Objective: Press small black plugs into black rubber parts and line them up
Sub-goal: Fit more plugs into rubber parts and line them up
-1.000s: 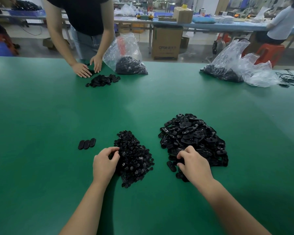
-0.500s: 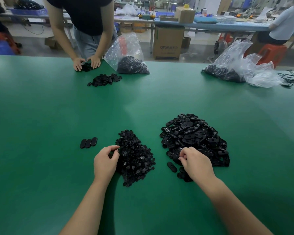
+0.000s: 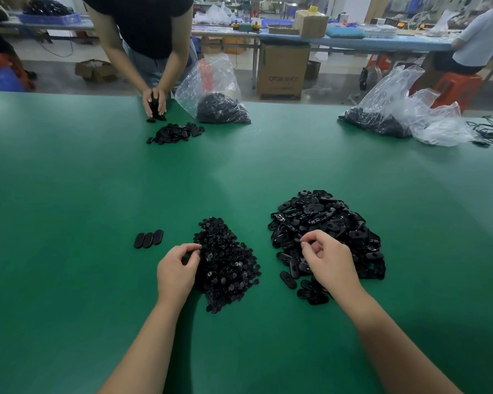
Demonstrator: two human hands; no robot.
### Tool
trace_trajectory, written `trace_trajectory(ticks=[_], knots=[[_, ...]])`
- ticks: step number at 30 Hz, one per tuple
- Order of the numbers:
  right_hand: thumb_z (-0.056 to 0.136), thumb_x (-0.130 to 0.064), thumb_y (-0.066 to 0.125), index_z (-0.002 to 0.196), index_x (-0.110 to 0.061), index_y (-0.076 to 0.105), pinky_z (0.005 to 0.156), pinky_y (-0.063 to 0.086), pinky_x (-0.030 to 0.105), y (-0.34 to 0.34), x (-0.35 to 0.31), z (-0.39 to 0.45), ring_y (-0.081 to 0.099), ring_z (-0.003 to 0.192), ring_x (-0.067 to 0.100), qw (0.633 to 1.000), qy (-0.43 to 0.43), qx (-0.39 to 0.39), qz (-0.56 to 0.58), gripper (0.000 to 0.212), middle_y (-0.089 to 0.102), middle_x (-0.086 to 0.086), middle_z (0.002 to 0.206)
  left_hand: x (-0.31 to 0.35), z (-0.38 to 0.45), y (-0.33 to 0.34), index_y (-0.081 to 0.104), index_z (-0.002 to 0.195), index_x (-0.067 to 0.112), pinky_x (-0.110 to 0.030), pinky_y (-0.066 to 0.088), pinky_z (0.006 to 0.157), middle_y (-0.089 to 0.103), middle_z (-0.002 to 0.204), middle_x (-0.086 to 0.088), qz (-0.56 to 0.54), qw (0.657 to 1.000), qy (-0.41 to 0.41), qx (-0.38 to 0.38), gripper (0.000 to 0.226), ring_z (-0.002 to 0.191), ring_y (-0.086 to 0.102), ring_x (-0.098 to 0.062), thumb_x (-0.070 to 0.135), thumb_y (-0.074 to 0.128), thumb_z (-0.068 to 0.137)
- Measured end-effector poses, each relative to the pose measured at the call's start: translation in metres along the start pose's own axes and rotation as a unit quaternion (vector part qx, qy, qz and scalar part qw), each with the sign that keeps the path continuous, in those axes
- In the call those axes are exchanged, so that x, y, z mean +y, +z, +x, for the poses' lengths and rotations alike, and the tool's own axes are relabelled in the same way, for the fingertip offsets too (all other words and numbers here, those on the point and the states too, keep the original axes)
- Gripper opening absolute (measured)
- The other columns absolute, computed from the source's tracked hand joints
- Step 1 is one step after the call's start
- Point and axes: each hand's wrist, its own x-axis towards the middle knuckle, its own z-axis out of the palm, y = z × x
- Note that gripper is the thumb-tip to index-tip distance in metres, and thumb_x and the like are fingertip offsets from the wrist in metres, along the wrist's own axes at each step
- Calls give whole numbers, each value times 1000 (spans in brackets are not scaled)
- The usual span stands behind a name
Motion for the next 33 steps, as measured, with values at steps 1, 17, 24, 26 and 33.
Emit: trace_trajectory(ticks=[1, 17, 24, 26, 33], knots=[[96, -15, 61, 89, -28, 65, 52, 50, 26, 2, -5, -3, 59, 52, 8, 998, 13, -13, 60, 15, 67, -1, 63, 0, 0, 0, 73, 96, 34, -19, 37, 46, 67, 75, 11, -3, 1000, -2, 0, 13, 48, 49, -6, 23, 66, 94], [98, -11, 64, 114, -27, 64, 68, 58, 23, 87, -27, -42, 67, 64, 7, 940, 127, 3, 318, 22, 70, 1, 84, 0, -1, 0, 71, 91, 32, -21, 51, 62, 70, 76, 14, -35, 999, -21, -6, 10, 69, 63, -2, 22, 68, 93], [99, -12, 63, 111, -20, 62, 60, 55, 22, 104, -26, -50, 65, 64, 6, 940, 137, 42, 310, 14, 69, 2, 91, 1, -1, 0, 73, 101, 34, -18, 49, 57, 72, 84, 17, -26, 999, -20, -5, 15, 65, 63, -3, 22, 67, 94], [99, -11, 62, 118, -20, 61, 59, 56, 24, 107, -23, -54, 63, 64, 7, 939, 128, 48, 314, 20, 67, 2, 92, 0, 0, -1, 75, 105, 31, -21, 47, 60, 73, 91, 13, -15, 1000, -14, -5, 16, 64, 61, -3, 23, 66, 95], [99, -10, 60, 129, -42, 60, 56, 44, 23, 107, -21, -59, 45, 59, 4, 964, 40, 33, 260, 43, 55, -13, 85, 2, -2, -3, 73, 93, 34, -22, 47, 56, 70, 74, 13, -32, 999, -24, -1, 11, 67, 61, -5, 25, 67, 94]])
